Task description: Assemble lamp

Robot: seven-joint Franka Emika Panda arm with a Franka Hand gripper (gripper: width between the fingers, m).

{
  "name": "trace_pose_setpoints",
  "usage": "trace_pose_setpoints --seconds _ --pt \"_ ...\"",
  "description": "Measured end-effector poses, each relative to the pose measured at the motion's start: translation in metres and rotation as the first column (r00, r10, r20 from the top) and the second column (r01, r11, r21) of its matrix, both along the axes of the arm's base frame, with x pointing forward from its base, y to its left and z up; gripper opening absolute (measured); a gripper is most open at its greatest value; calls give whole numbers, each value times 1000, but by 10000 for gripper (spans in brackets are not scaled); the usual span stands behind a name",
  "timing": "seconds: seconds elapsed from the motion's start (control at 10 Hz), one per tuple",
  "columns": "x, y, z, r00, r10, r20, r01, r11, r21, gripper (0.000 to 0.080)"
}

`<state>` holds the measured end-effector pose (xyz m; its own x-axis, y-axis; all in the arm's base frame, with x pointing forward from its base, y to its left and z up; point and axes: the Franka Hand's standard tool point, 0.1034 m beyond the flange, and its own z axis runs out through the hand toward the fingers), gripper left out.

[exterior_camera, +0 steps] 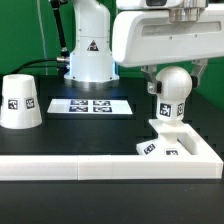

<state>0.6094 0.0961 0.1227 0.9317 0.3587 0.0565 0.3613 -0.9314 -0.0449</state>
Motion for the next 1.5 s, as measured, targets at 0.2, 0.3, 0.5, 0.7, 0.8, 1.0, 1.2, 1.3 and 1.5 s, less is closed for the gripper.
trace_pose_setpoints --seconds 0.2,0.3,0.5,0.7,0.8,1.0,1.2,1.3,1.5 --pt "0 0 0 1000 -6 0 6 1000 0 576" --pt "0 0 0 1000 -25 -1 25 1000 1 576" --pt "0 0 0 996 -92 -6 92 996 6 576" --pt "-1 2 -1 940 -339 -28 340 940 13 576" --pt "-1 3 -1 907 -420 -33 421 907 9 577" --pt "-3 2 -1 781 -623 -52 624 782 -4 577" --pt "-3 2 -1 658 -750 -64 751 660 -12 577" --pt "-4 1 -2 569 -819 -68 820 571 -17 577" --pt "-4 1 -2 468 -881 -71 882 470 -20 578"
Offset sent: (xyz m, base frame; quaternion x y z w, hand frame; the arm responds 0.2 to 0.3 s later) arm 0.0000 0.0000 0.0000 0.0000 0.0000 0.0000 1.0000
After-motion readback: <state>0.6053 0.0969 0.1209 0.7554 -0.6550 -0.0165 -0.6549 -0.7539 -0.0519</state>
